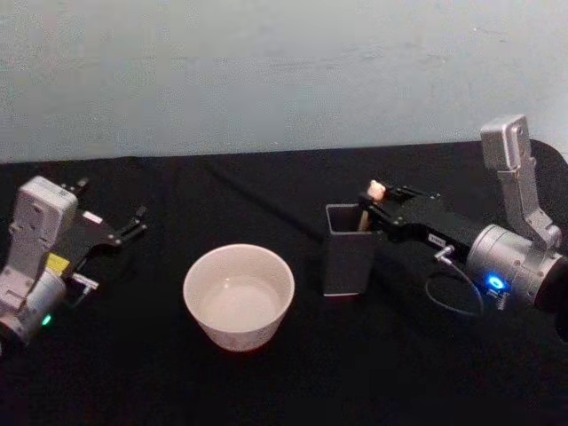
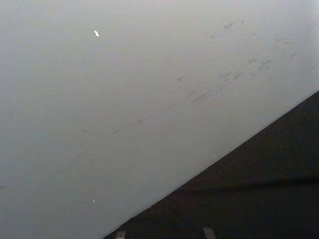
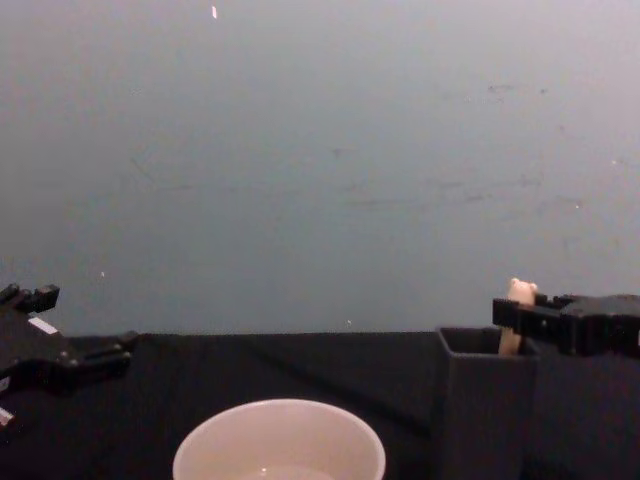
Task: Pick up the stirring spoon with one hand, stir inside the cup, then place it back in its original position.
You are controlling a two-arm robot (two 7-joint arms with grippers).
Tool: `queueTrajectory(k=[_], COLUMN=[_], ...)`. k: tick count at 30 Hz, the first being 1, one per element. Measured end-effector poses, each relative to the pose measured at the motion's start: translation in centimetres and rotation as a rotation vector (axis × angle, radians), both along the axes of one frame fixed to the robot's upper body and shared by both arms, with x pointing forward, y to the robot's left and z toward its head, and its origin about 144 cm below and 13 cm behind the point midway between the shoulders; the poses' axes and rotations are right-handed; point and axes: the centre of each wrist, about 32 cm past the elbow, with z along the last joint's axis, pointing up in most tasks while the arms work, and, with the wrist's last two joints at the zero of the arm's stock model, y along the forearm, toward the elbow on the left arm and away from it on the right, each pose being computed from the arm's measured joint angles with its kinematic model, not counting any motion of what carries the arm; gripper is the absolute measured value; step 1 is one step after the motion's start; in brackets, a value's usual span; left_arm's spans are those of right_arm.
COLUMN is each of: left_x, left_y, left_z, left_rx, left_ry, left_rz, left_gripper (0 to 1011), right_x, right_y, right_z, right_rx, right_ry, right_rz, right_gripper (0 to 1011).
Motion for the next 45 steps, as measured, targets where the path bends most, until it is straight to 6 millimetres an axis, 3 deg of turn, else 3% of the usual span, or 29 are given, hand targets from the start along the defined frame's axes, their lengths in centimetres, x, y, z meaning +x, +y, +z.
queueTrajectory(k=[7, 29, 45], left_x=[0.0, 0.0, 0.0], left_y=[0.0, 0.0, 0.0], left_z=[0.0, 0.0, 0.0], left_rx=[0.0, 0.0, 0.0], left_ry=[0.0, 0.0, 0.0], left_rz=[0.0, 0.0, 0.0], left_gripper=[1001, 1001, 1001], right_x=[0.0, 0.0, -0.2], right_y=[0.0, 0.0, -0.5], right_z=[0.0, 0.1, 1.7], right_rx=[0.002, 0.0, 0.043], right_ry=[0.0, 0.003, 0.037], right_rz=[0.0, 0.005, 0.043], right_gripper=[213, 213, 212])
